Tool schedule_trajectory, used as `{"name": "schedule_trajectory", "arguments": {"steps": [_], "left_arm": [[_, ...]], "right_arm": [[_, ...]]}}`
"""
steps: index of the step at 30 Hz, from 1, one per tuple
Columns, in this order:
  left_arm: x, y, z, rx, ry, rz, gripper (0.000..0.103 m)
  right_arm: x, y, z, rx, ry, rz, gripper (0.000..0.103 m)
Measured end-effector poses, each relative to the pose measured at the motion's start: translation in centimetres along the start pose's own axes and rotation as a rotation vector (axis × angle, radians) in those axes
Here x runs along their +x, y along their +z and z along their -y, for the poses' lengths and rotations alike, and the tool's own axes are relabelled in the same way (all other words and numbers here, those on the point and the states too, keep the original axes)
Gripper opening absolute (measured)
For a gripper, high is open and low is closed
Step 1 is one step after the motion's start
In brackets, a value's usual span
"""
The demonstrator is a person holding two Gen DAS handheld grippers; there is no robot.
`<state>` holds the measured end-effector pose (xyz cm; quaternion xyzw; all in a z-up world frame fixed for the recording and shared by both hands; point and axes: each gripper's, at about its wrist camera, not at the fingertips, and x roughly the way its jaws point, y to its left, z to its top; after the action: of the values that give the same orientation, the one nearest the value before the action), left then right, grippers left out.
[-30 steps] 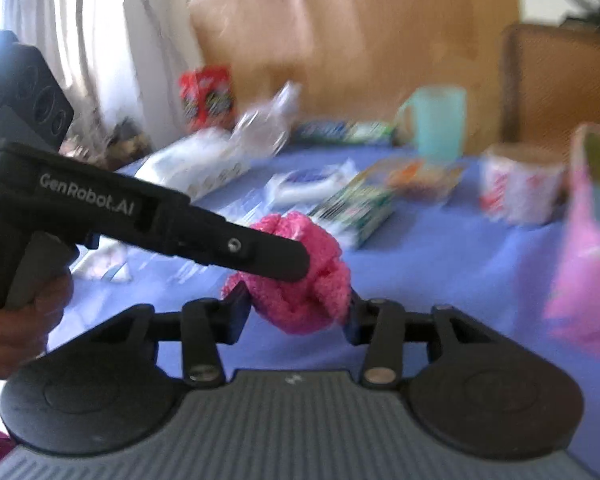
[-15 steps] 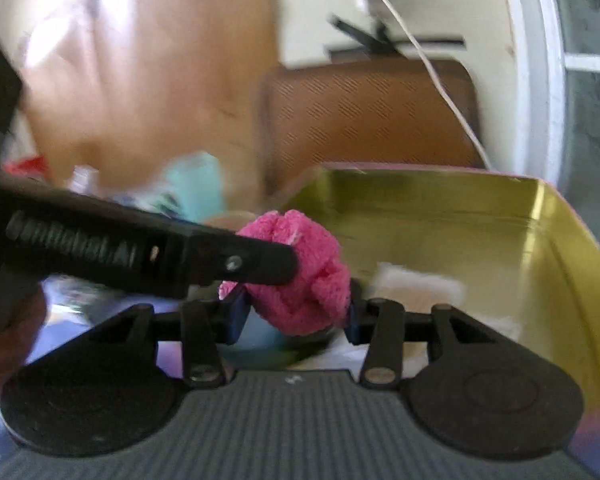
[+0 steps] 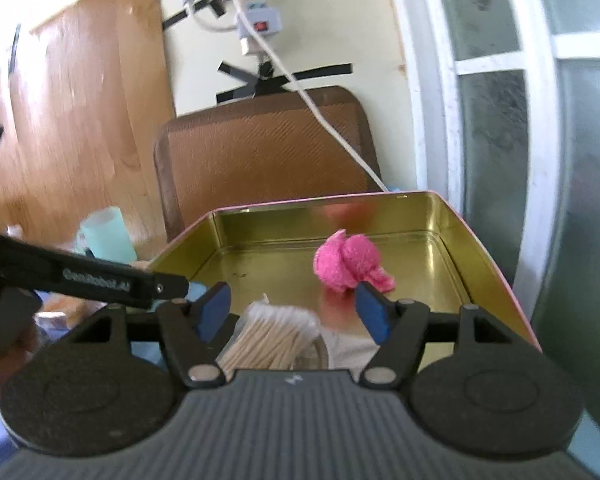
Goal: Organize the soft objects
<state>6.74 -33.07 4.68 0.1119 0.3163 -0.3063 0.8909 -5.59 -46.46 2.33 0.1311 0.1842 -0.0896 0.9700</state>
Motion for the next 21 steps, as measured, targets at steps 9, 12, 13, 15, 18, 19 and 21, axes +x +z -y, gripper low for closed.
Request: {"name": "schedule_trajectory", "arguments": {"steps": [9,12,13,15,18,19,21], "left_arm": [[-4.0,-1.7,-1.7,-0.021,0.000,0.033,0.073],[-5.4,-2.6,-2.5,-0.021,0.007,0.050,0.074],[-5.8,-3.0,-2.9,-0.021,0.011,0.056,0.074],[-6.6,-3.8,-3.7,-0.022,0.020,0.064,0.074],[-7.6,-5.0,-5.2,-0.041,0.030,0.068,0.074],[-8.0,-5.4,-5.7,-0.049,0.035,0.069,0.074],[-8.5,-6.1,-6.8,-0.063,0.047,0.073,0.074]], "right_arm": [[-3.5,-0.2,-1.4,0.107,0.000,0.063,0.071],[-4.2,-0.3,-2.6,0.104,0.004,0.068,0.071],[-4.5,-0.3,-3.0,0.102,0.008,0.068,0.071],[-4.7,-0.3,-3.8,0.097,0.015,0.067,0.071],[-4.7,-0.3,-5.2,0.083,0.028,0.061,0.071],[-4.7,-0.2,-5.7,0.079,0.033,0.058,0.071],[-4.5,-0.1,-6.7,0.065,0.045,0.053,0.071]]}}
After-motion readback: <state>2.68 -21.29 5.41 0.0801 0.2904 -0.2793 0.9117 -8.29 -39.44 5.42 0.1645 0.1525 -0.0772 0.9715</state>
